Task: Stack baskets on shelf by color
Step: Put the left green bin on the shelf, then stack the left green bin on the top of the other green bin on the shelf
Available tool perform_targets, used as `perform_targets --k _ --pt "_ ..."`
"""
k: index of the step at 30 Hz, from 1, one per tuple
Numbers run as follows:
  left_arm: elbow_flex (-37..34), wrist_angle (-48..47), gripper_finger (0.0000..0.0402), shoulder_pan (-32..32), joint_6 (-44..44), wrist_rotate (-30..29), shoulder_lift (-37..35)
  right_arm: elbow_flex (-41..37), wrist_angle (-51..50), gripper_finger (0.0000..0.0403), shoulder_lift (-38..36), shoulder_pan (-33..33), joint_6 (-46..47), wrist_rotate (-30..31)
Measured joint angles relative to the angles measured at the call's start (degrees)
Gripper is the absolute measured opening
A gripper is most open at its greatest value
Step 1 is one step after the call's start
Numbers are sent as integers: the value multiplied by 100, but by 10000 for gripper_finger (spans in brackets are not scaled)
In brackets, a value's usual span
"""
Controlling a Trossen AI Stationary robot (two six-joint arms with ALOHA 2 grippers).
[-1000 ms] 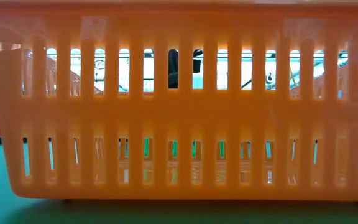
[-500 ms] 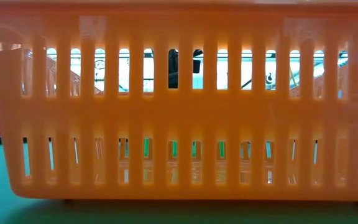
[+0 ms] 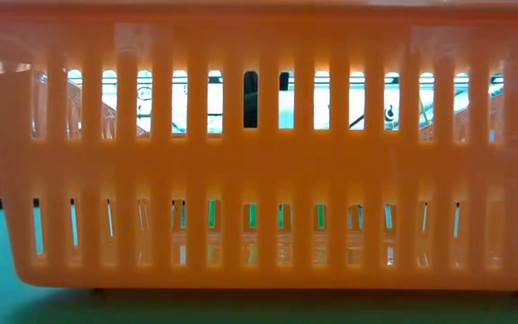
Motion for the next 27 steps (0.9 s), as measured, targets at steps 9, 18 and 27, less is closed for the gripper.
perform_targets --k 9,18,27 --pt "-2 -332 161 -246 -46 52 -330 0 -2 112 -1 0 -2 1" --pt "-2 -611 162 -1208 -442 1519 -400 0 -23 112 1 0 -13 -5" --pt "-866 751 145 -1992 -1094 1217 -301 0 -30 112 0 0 31 -16"
